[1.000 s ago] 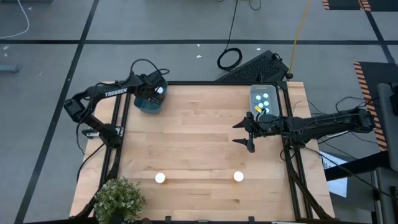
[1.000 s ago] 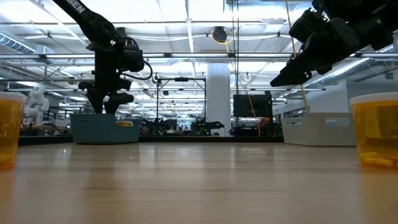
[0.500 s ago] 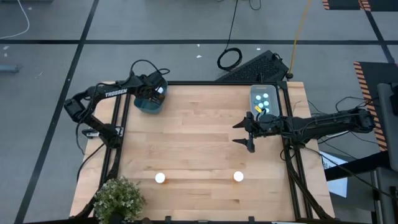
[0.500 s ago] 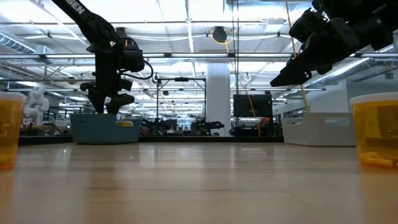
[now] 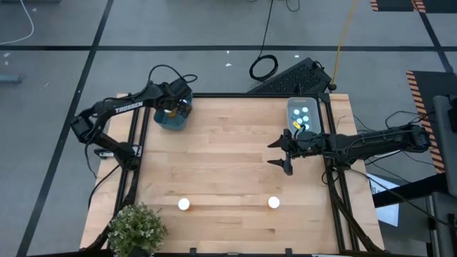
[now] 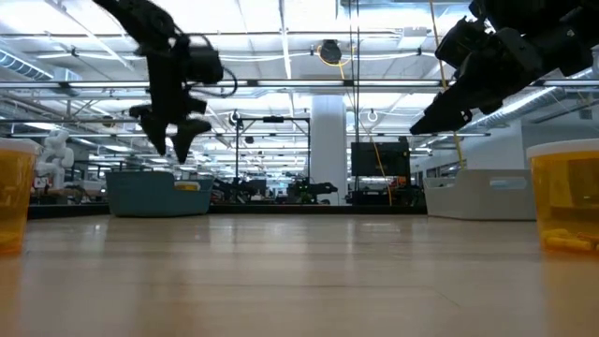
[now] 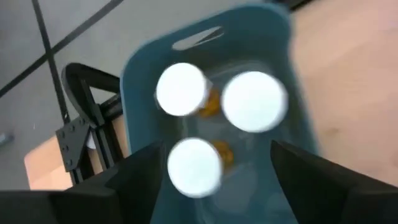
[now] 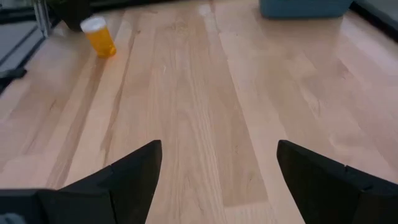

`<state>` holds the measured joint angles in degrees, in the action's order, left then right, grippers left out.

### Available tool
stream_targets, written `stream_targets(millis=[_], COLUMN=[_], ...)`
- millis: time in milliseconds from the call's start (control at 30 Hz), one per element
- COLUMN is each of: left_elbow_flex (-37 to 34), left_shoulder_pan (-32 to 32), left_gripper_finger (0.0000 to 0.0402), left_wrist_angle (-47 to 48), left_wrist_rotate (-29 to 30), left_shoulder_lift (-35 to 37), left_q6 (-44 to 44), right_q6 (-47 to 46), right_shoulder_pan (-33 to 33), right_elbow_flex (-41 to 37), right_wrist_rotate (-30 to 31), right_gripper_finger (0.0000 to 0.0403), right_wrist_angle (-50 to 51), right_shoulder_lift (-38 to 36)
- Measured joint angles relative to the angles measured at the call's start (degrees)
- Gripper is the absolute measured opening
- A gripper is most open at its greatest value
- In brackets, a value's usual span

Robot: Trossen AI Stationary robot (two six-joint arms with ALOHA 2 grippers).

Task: Pick and place medicine bottles into bin by pill shape (circle, oval)
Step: Put the orange capsule bottle into the blue bin

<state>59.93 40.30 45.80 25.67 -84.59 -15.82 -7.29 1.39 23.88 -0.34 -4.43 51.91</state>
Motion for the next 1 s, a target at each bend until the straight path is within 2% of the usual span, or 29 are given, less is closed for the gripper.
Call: stream_targets(millis=[233,400,567,767,1000], left_elbow_flex=[3.24,3.29,3.29,3.29,3.29], left_shoulder_pan=[-10.7,-21.11,-31.01,-40.42,-46.55], left_gripper_finger=[0.0261,0.0249,0.025,0.0254,0.0255], left_wrist_angle=[2.6,1.04,-1.98,-10.83,-17.73], left_wrist_rotate=[-0.15,-0.17,-0.06,0.17,0.37], left_shoulder_lift=[6.18,8.58,8.18,7.82,7.74], left_q6=[-2.98,-5.45,-8.51,-8.09,-5.47], right_q6=[-4.07,-8.13,-13.74,-23.92,-28.07], right_shoulder_pan=[-0.56,-6.6,-16.72,-31.12,-45.07], right_elbow_flex=[0.0,0.0,0.09,0.09,0.09], right_wrist_rotate=[-4.25,-5.14,0.89,5.82,17.34], right_gripper_finger=[0.0313,0.0313,0.031,0.0286,0.0279], right_wrist_angle=[5.15,8.62,13.88,18.67,16.8], right_shoulder_lift=[-0.89,-3.33,-4.57,-3.76,4.13])
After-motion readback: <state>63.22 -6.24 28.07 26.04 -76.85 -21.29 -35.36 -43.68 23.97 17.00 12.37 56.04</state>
